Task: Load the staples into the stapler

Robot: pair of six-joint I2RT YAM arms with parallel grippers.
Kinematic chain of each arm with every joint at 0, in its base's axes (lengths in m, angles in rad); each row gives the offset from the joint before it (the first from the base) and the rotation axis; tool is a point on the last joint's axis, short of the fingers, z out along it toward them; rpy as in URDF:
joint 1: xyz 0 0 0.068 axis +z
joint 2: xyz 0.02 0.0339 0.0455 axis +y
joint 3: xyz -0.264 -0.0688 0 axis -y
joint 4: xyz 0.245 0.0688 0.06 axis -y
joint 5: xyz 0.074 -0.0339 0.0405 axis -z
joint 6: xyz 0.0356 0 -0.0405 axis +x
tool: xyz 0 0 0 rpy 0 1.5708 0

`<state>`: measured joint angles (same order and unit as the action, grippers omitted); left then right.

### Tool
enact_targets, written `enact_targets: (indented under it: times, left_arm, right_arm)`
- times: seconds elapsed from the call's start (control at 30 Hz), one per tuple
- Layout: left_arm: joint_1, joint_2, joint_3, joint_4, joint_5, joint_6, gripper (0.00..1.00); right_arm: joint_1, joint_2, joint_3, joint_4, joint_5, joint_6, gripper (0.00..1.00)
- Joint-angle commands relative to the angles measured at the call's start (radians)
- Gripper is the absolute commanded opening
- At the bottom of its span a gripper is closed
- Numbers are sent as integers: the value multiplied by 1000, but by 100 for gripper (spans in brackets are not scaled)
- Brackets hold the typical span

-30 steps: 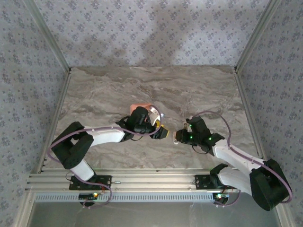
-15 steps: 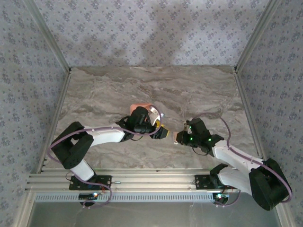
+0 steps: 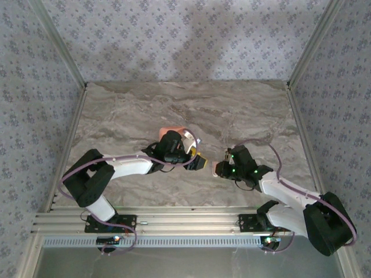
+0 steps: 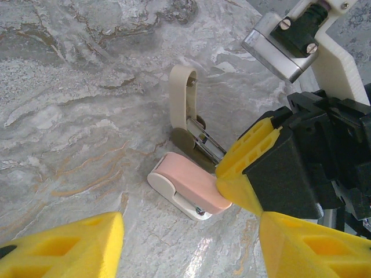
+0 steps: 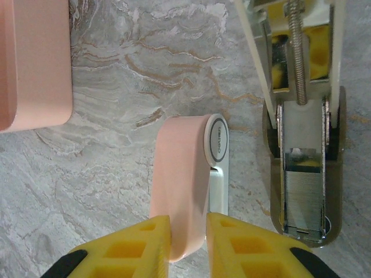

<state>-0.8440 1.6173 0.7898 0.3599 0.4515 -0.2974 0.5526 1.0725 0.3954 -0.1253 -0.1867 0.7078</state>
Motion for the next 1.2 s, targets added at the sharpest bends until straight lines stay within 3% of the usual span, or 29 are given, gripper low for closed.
enact_targets:
  times: [0.0, 0.67, 0.9, 1.17]
  left_arm:
    - [4, -23, 0, 6, -8, 21, 63]
    - [3, -17, 8, 5, -5, 23, 63]
    - [4, -13, 32, -11, -5, 30, 63]
    - [4, 1, 61, -24, 2, 38, 63]
  right_arm:
    - [7, 31, -33, -90, 21, 15, 22]
    - [17, 33, -65, -147, 59, 35, 17]
    - [5, -25, 34, -207, 58, -9, 27]
    - [-15, -44, 112, -208, 49, -45, 30]
